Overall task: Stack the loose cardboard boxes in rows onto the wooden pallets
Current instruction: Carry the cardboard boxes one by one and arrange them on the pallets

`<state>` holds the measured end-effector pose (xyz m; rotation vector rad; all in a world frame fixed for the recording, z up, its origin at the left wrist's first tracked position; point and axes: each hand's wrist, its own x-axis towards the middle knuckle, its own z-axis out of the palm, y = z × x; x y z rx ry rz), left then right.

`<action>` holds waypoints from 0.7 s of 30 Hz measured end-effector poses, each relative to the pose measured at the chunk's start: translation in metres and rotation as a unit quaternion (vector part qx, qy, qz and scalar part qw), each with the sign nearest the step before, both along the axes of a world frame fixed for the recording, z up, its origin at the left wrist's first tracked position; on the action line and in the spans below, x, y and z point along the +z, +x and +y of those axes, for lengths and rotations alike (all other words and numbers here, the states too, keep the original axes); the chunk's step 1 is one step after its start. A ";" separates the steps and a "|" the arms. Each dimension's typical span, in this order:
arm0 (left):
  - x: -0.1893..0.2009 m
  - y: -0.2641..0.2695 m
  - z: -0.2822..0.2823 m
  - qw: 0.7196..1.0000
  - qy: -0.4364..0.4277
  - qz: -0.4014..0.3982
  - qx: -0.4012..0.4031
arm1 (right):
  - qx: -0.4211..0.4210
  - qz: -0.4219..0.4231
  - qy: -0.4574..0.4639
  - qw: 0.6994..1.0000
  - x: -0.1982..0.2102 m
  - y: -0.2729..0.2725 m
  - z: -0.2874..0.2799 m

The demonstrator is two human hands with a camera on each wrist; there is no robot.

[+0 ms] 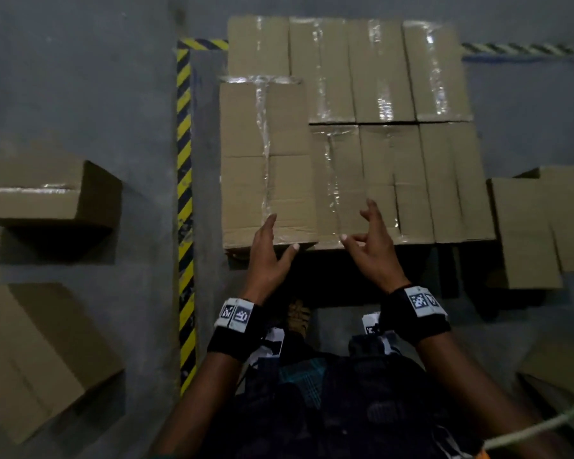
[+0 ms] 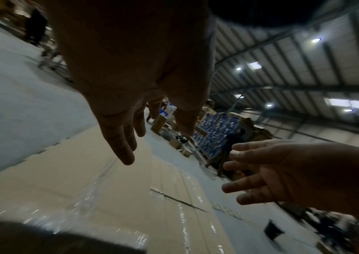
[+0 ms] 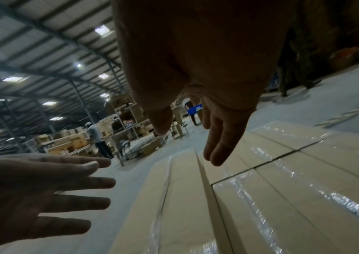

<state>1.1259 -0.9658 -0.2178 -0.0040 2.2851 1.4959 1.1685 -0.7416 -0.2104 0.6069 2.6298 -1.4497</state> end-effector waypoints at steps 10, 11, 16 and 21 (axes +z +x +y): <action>0.038 -0.053 -0.012 0.994 0.063 0.005 -0.093 | -0.119 0.040 0.006 0.992 0.053 0.010 0.000; 0.038 -0.052 -0.019 0.994 0.061 0.003 -0.087 | -0.111 0.039 0.002 0.993 0.053 0.007 -0.006; 0.041 -0.028 -0.066 0.998 0.047 -0.001 -0.048 | -0.048 0.038 -0.050 0.997 0.056 -0.015 -0.052; 0.059 0.003 -0.102 0.999 0.029 0.037 0.010 | 0.054 0.059 -0.084 0.993 0.073 -0.031 -0.095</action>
